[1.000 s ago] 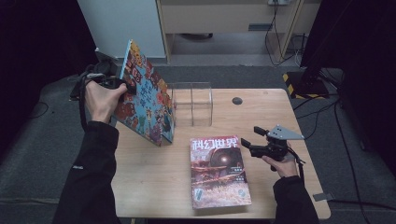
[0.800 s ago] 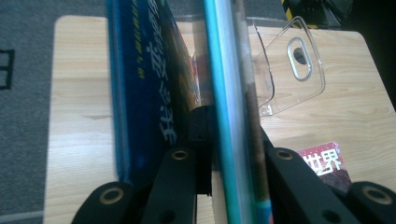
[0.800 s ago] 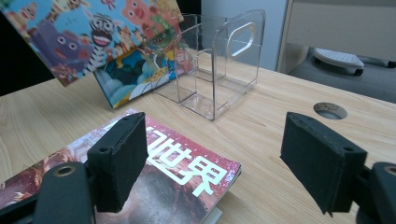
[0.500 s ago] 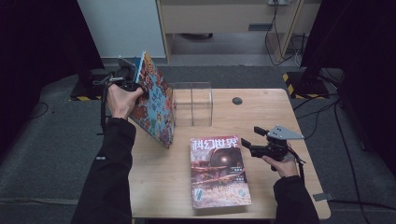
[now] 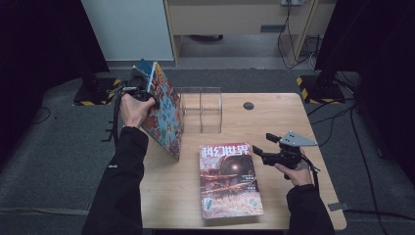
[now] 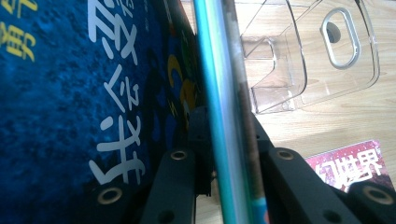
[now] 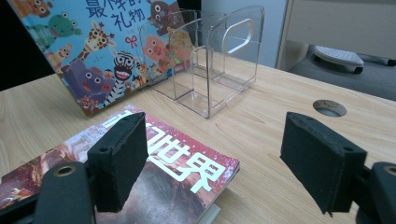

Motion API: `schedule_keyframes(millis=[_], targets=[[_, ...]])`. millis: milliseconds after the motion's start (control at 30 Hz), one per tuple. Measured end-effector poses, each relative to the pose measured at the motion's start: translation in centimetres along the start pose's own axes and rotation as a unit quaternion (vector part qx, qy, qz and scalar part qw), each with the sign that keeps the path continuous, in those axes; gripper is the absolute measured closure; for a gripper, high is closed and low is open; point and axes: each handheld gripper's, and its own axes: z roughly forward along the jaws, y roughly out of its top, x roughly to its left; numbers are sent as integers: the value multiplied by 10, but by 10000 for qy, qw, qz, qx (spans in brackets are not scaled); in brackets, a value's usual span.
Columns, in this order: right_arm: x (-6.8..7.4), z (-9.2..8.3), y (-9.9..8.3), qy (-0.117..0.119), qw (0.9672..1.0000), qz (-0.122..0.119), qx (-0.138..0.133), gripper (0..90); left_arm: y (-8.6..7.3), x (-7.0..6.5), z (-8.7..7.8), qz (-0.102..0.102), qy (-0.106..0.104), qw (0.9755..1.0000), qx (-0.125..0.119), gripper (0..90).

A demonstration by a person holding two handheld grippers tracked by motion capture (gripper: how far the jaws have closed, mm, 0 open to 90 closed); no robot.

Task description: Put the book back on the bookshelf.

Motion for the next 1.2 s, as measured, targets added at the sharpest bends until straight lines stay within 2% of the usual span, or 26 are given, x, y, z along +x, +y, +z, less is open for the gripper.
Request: schedule_keyframes(millis=[167, 367, 433, 667, 733, 800, 867, 933, 1067, 1200], targets=[[2, 1, 0, 7, 10000, -34, 12, 228, -3, -2, 5, 181, 80, 9998, -74, 768], [2, 1, 0, 6, 10000, -36, 20, 228, -4, -5, 6, 411, 147, 9984, -348, 749], [2, 1, -1, -2, 10000, -39, 29, 228, -5, -6, 2, 467, 104, 9971, -584, 692], [2, 1, 0, -5, 10000, -35, 4, 224, -8, -9, -22, 687, 131, 9914, -1109, 552], [3, 1, 0, -7, 10000, -32, -9, 223, -11, -9, -29, 751, 99, 9886, -1300, 522], [3, 1, 0, -15, 10000, -26, -8, 222, -15, -8, -37, 830, 11, 9844, -1551, 505], [3, 1, 0, -13, 10000, 0, -8, 220, -20, -7, -46, 874, 18, 9800, -1790, 471], [2, 0, 0, -35, 10000, 19, -31, 219, -24, -5, -56, 822, -209, 9762, -1996, 472], [3, 1, 0, -43, 9999, 91, 23, 209, -36, -3, -73, 858, -580, 9659, -2374, 447], [5, 3, 1, -94, 9998, 167, 71, 204, -52, -5, -81, 929, -910, 9568, -2602, 444]])
